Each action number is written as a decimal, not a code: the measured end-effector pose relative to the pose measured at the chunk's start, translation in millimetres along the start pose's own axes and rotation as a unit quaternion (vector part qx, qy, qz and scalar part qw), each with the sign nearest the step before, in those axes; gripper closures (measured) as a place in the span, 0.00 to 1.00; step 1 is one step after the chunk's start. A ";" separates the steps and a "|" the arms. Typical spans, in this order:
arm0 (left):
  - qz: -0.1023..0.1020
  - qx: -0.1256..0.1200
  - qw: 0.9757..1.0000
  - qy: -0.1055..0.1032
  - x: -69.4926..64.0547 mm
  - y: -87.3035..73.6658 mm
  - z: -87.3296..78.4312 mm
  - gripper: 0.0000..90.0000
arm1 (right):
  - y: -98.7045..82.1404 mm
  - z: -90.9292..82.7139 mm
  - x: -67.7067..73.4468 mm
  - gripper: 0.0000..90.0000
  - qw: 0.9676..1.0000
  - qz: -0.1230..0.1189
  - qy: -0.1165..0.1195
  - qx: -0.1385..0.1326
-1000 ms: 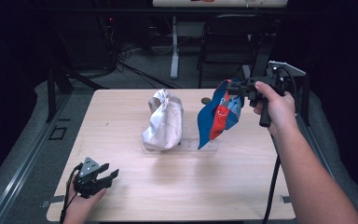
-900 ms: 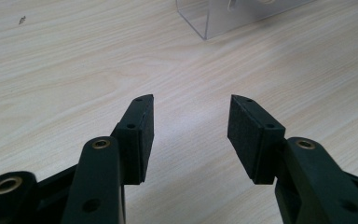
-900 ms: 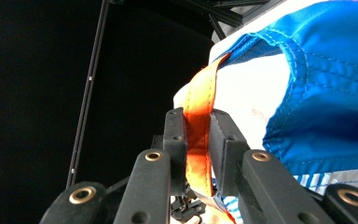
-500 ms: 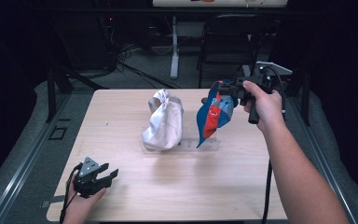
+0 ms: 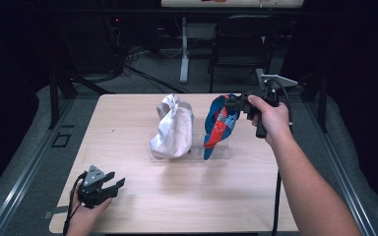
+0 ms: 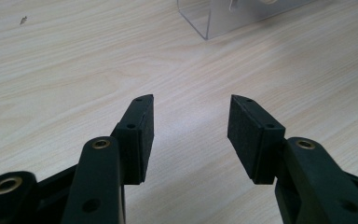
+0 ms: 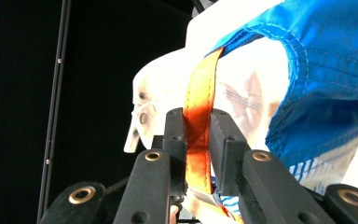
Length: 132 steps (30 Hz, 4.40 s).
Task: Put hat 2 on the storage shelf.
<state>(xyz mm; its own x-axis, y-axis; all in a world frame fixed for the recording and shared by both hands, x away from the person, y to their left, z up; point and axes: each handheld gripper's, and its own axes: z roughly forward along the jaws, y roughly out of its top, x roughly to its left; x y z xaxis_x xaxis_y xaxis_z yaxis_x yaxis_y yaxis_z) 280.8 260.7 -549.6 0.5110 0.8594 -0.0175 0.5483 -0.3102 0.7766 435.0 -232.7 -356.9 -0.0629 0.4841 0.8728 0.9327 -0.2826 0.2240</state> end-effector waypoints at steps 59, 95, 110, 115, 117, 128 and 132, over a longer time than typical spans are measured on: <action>-0.003 0.003 1.000 0.004 1.2 -1.4 0.8 0.55 | -36.3 -15.5 -23.0 0.56 0.985 -0.115 -0.130 -0.001; -0.009 0.001 1.000 -0.003 1.5 -2.6 2.0 0.52 | -134.3 -23.6 -70.5 0.48 0.958 -0.253 -0.128 -0.050; -0.008 0.007 1.000 -0.005 0.9 -2.7 3.4 0.52 | -172.1 -12.0 -117.5 0.54 0.946 -0.274 -0.152 -0.084; -0.007 0.008 1.000 -0.005 0.1 -3.5 5.5 0.52 | -183.3 -2.5 -133.8 0.53 0.942 -0.289 -0.143 -0.096; -0.005 0.009 1.000 -0.005 0.0 -3.5 5.9 0.52 | -186.9 0.2 -138.2 0.54 0.945 -0.286 -0.126 -0.100; -0.011 0.007 1.000 -0.009 3.4 -5.7 8.5 0.50 | -193.7 18.0 -154.4 0.55 0.928 -0.328 -0.148 -0.092; -0.010 0.006 1.000 -0.008 4.1 -5.3 8.4 0.49 | -194.4 25.2 -157.9 0.57 0.931 -0.325 -0.152 -0.069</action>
<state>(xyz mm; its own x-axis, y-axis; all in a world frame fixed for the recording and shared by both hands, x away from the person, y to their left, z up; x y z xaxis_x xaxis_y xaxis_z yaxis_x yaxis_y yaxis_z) 285.5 262.5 -559.0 0.5112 0.8584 -0.0433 0.5659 -0.2983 0.7686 272.5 -233.4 -549.1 -0.4754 0.7958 0.3752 0.6772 0.0587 0.7335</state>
